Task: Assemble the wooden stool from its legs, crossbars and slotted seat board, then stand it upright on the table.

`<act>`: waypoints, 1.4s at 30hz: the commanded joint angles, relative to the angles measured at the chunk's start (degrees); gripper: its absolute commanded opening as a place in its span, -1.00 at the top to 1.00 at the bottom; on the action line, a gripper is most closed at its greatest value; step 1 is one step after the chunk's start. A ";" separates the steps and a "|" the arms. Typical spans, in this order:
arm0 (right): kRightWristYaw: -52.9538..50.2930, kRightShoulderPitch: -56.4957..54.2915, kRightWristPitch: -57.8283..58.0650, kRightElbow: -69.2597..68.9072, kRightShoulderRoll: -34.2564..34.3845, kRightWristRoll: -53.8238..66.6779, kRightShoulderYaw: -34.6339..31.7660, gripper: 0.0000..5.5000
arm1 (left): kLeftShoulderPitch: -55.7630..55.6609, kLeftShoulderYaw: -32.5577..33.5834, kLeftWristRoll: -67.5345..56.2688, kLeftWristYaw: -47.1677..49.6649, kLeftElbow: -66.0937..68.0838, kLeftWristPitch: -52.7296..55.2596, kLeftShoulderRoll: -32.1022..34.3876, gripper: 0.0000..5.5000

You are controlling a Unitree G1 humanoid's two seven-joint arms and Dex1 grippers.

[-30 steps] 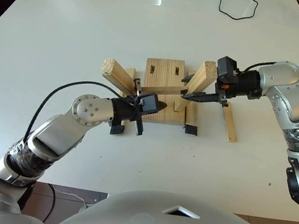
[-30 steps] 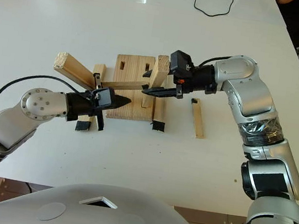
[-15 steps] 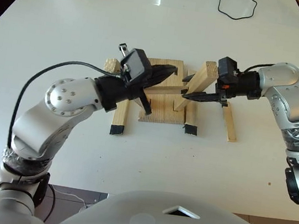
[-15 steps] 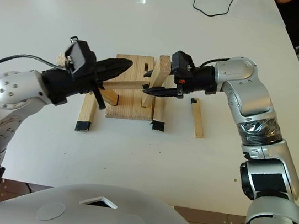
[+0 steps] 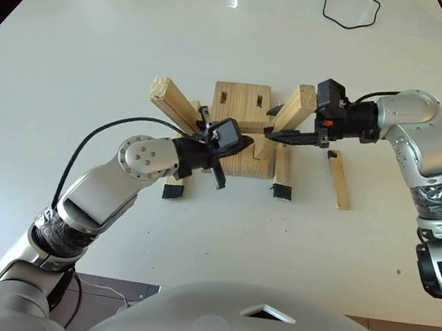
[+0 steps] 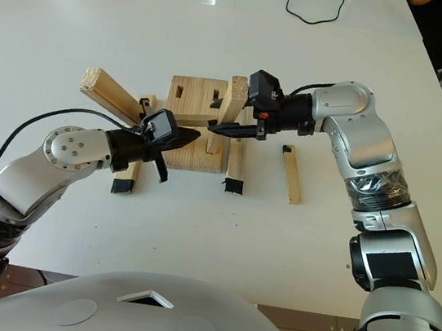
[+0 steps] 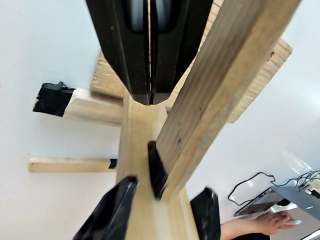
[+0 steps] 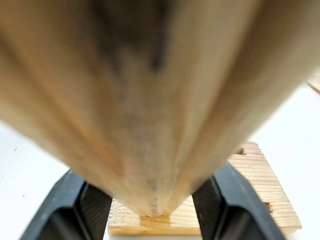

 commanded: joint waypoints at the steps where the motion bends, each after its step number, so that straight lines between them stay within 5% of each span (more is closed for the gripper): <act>1: -0.35 1.13 2.27 2.57 -1.40 -7.67 3.74 0.27 | -1.44 6.92 -7.27 -0.21 -6.43 -0.65 -5.06 1.00; 8: -0.40 1.48 1.46 4.30 -1.44 -8.51 3.80 0.27 | -4.49 14.68 -16.83 3.20 -13.15 6.24 -7.60 1.00; 12: -0.34 1.03 1.32 4.62 -1.04 -8.62 3.99 0.27 | -3.06 4.20 -3.63 5.24 -1.81 5.51 -3.41 1.00; 18: -0.32 0.33 0.95 5.27 -0.78 -8.83 3.83 0.27 | 1.27 -3.34 -0.20 1.80 0.87 2.21 -3.62 1.00; 22: -1.04 0.53 1.00 5.39 -0.48 -8.95 3.52 0.27 | 0.01 2.54 -2.06 3.81 0.39 0.11 -6.70 1.00; 28: -1.34 2.13 1.25 4.76 -1.09 -9.02 2.92 0.27 | -18.51 32.32 -23.95 18.52 -3.48 -3.91 -18.81 1.00; 30: -2.26 3.99 1.86 3.37 -1.65 -8.68 2.19 0.27 | -24.46 44.05 -33.57 25.13 0.54 -3.49 -17.06 1.00; 32: -3.71 6.22 2.58 1.66 -1.86 -8.06 1.30 0.27 | -22.36 50.61 -30.12 26.45 6.27 -0.44 -10.34 1.00; 38: -7.38 11.51 5.18 -3.93 -1.80 -6.80 0.02 0.27 | 6.53 49.32 -26.21 1.82 10.55 5.31 6.90 1.00; 42: -7.14 11.65 6.49 -5.36 -1.24 -6.56 1.44 0.27 | 10.30 37.75 -33.82 -2.29 -1.44 6.34 -0.03 1.00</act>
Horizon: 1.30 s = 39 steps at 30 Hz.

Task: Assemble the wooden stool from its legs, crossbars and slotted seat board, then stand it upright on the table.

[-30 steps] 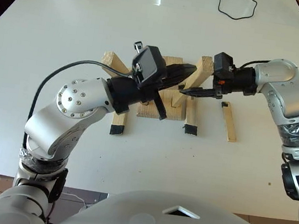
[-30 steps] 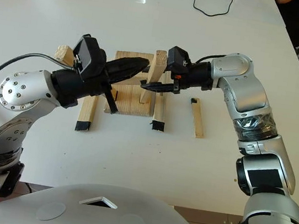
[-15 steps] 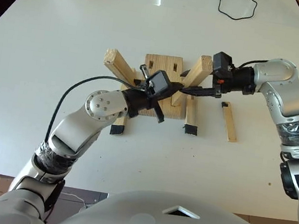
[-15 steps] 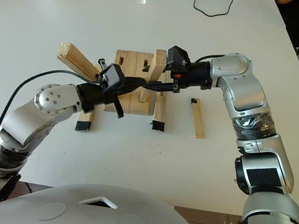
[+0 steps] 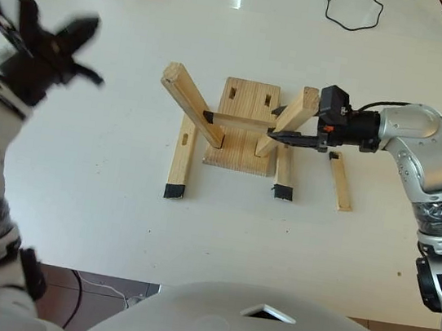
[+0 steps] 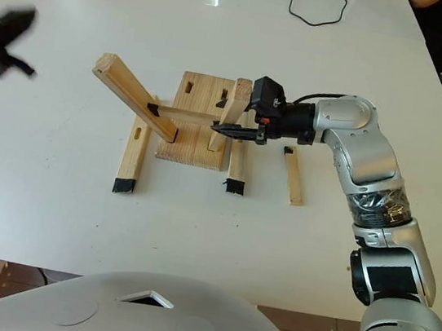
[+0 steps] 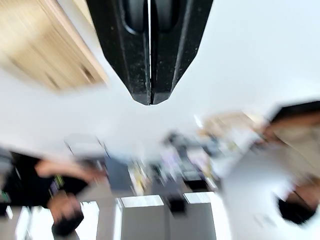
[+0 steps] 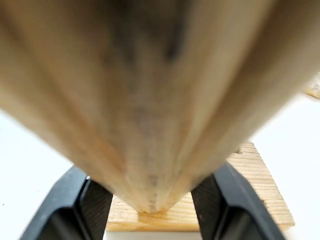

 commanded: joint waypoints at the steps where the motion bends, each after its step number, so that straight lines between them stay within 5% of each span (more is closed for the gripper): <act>1: 1.35 4.04 4.48 1.60 -0.96 -4.86 5.70 0.27 | -1.78 -17.05 -9.37 -2.67 -12.27 1.32 -10.52 1.00; 4: 6.87 0.69 2.78 5.68 -0.70 -6.32 9.44 0.27 | -6.44 -28.97 -15.09 -2.40 -17.72 1.96 -19.63 1.00; 13: 20.56 -7.59 -3.92 18.35 2.75 -3.72 8.59 0.27 | -2.71 -14.58 -15.95 5.26 -16.03 -0.80 -18.27 1.00; 23: 13.89 -8.71 -6.57 23.94 5.60 -5.89 3.34 0.27 | 4.29 -11.62 0.17 1.55 -1.01 -7.64 -11.79 1.00; 33: -10.53 10.44 3.22 -8.82 4.58 -2.53 -10.89 -0.34 | 5.36 -7.35 12.22 17.13 1.68 -12.06 -16.63 1.00; 39: -6.79 21.33 8.57 -19.88 -4.61 3.41 -19.75 -0.41 | 13.93 -10.25 18.74 26.43 -5.84 -13.26 -25.19 1.00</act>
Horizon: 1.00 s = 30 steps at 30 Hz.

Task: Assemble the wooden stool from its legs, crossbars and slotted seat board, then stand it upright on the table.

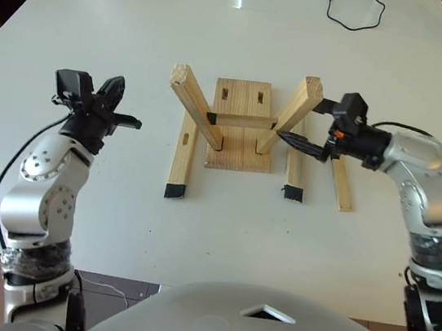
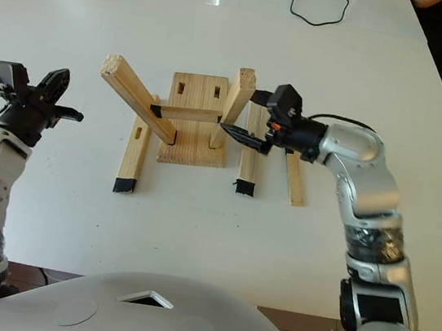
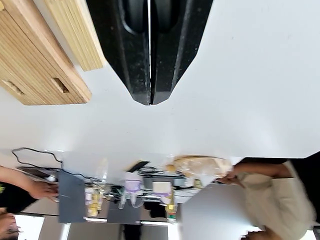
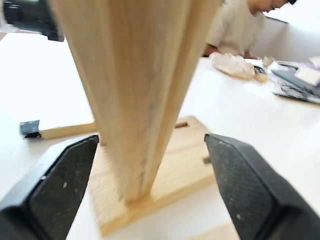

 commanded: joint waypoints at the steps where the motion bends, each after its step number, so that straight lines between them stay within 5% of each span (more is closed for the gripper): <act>1: 1.88 6.41 2.75 -4.81 -4.99 4.39 -6.70 -0.41 | 4.74 -3.00 5.67 7.69 -4.49 -0.49 -6.20 1.00; 3: -1.21 8.32 2.81 -4.54 -4.49 3.66 -8.78 -0.41 | 5.80 -6.28 9.29 10.33 -5.97 -1.66 -8.78 1.00; 6: -19.33 5.01 5.77 -0.40 4.13 -3.61 -7.64 -0.32 | 6.74 -11.76 14.24 12.17 -8.14 -3.67 -11.18 1.00; 12: -52.91 10.42 5.16 -7.48 25.57 -23.91 4.51 0.05 | 3.56 -22.05 22.06 14.17 -10.09 -5.59 -13.91 1.00; 21: -59.37 11.88 5.28 -15.76 31.92 -31.84 9.94 0.61 | 1.90 -25.18 28.56 13.94 -9.56 -8.26 -14.29 1.00; 30: -65.55 11.92 6.66 -15.48 35.12 -35.47 2.74 1.00 | 0.68 -15.62 30.53 17.54 -7.32 -8.33 -15.85 1.00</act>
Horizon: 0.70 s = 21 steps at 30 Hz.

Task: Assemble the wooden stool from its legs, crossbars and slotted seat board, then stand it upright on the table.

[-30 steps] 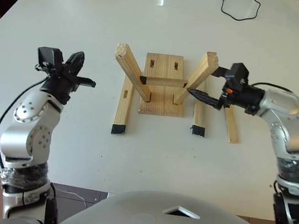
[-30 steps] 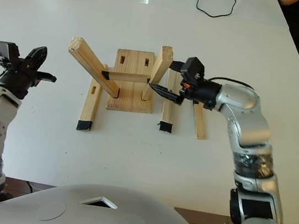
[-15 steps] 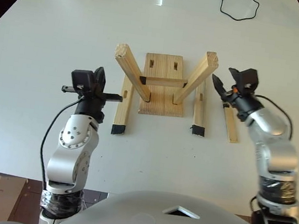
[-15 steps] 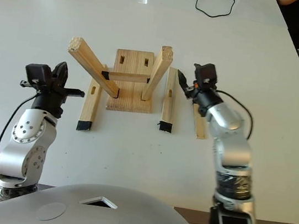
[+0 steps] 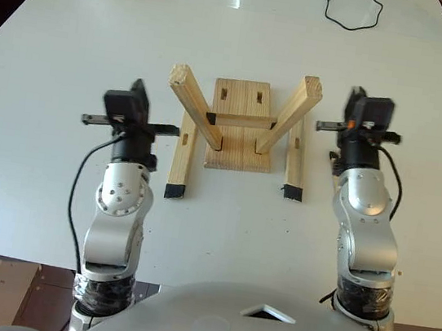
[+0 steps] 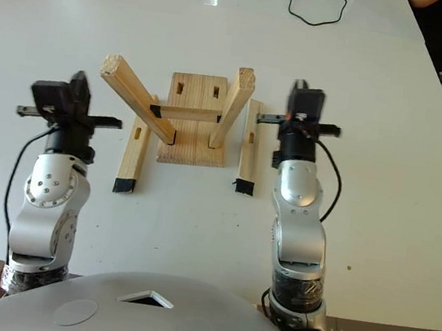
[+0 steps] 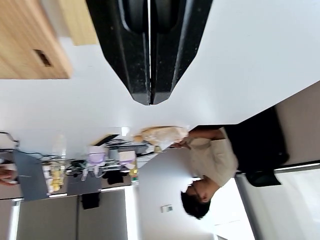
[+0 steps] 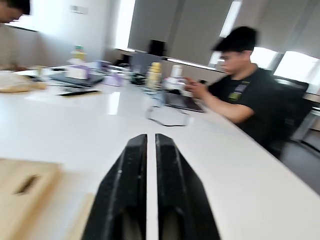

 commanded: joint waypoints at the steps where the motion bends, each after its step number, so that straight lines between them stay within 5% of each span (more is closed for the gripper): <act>1: 1.27 0.13 1.30 -0.76 1.03 -0.43 2.16 1.00 | -1.90 -1.57 -0.25 -2.48 0.01 0.82 -0.26 1.00; 6: 16.68 -3.59 -2.15 -1.32 -1.74 2.82 21.87 1.00 | -4.29 -19.71 -1.83 -15.71 -3.83 2.25 3.34 1.00; 10: 21.15 -4.74 -0.46 -0.38 -4.23 4.20 22.76 1.00 | -4.45 -21.88 -1.29 -16.17 -4.24 2.77 3.68 1.00; 14: 20.53 -4.65 0.58 0.12 -5.29 4.46 20.37 1.00 | -4.78 -17.38 -1.33 -14.83 -2.40 2.61 3.33 1.00; 17: 18.09 -1.50 -0.50 -2.26 -7.51 5.02 11.24 1.00 | -3.43 -10.25 -5.37 -15.72 -3.94 4.24 4.34 1.00; 21: 18.62 -1.58 -1.87 -3.38 -9.34 11.70 -5.60 1.00 | -2.88 10.43 -25.99 -21.56 -5.47 12.76 7.27 1.00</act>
